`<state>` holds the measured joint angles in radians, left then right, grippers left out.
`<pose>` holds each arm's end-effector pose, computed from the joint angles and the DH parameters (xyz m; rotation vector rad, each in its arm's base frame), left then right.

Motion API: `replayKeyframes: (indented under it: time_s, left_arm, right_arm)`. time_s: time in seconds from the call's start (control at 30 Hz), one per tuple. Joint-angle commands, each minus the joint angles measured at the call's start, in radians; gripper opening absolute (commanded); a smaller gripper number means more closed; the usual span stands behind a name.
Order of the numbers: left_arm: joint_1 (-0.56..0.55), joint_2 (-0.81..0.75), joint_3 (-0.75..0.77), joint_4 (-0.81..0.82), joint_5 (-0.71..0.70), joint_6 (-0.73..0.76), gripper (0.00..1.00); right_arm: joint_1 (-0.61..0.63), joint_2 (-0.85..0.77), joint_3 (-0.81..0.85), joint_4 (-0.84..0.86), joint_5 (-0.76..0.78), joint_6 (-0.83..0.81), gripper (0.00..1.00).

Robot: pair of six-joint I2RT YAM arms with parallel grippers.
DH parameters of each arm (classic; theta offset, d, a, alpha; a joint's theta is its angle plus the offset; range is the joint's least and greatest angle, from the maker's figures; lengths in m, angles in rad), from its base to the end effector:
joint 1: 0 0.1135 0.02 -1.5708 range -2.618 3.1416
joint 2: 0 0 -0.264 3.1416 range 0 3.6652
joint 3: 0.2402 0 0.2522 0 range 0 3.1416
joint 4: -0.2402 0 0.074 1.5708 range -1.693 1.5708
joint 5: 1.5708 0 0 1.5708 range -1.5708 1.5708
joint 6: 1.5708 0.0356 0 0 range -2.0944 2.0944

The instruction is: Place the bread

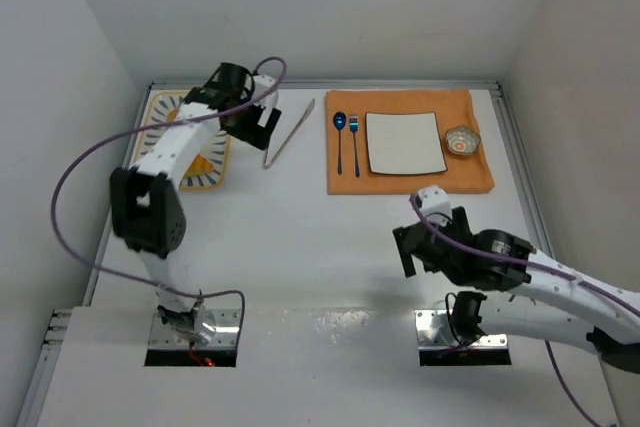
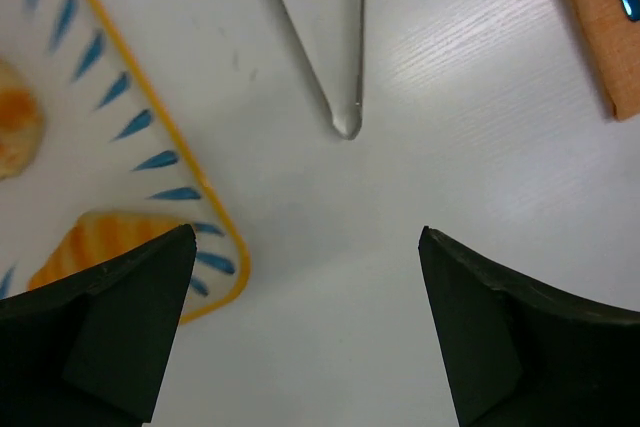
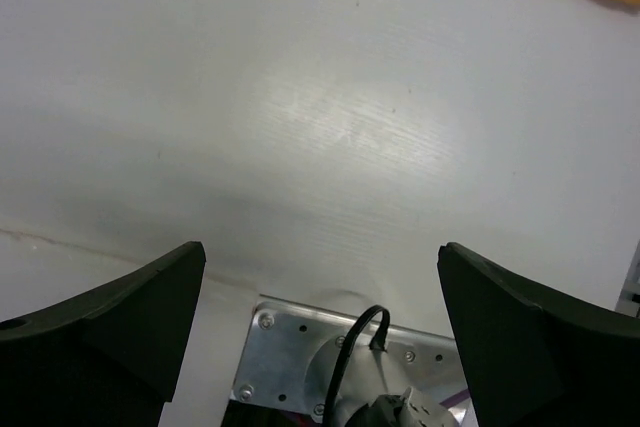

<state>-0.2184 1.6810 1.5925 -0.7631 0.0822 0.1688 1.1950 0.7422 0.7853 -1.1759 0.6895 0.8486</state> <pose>0.3610 -0.0831 0.3316 0.5027 2.3695 -0.1222 0.0617 0.0946 0.2705 -0.2187 2.3342 0.0058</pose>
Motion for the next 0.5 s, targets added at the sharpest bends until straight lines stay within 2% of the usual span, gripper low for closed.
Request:
replayKeyframes:
  time_s: [0.0, 0.03, 0.07, 0.1, 0.13, 0.27, 0.37, 0.47]
  left_arm:
    - [-0.021, 0.208, 0.155, -0.027, 0.045, -0.075, 0.99]
    - [-0.021, 0.254, 0.197, -0.027, 0.045, -0.075, 0.99]
    - [-0.033, 0.296, 0.233, -0.018, 0.045, -0.075, 0.99]
    - [-0.045, 0.333, 0.292, -0.006, 0.045, -0.086, 0.99]
    - [-0.045, 0.389, 0.311, 0.025, 0.045, -0.086, 0.99]
    - [-0.076, 0.479, 0.320, 0.136, 0.034, -0.074, 0.99]
    - [-0.085, 0.554, 0.354, 0.160, -0.054, -0.086, 0.99]
    - [-0.094, 0.591, 0.365, 0.182, -0.085, -0.095, 0.99]
  right_arm:
    - [-0.201, 0.109, 0.126, 0.076, -0.127, -0.245, 1.00]
    - [-0.245, 0.179, 0.144, 0.081, -0.193, -0.291, 1.00]
    - [-0.285, 0.215, 0.191, 0.082, -0.378, -0.307, 1.00]
    - [-0.355, 0.321, 0.203, 0.087, -0.428, -0.331, 1.00]
    - [-0.404, 0.357, 0.224, 0.103, -0.515, -0.350, 1.00]
    - [-0.503, 0.523, 0.249, 0.180, -0.587, -0.393, 1.00]
    - [-0.546, 0.578, 0.261, 0.237, -0.639, -0.431, 1.00]
    - [-0.574, 0.618, 0.276, 0.239, -0.676, -0.462, 1.00]
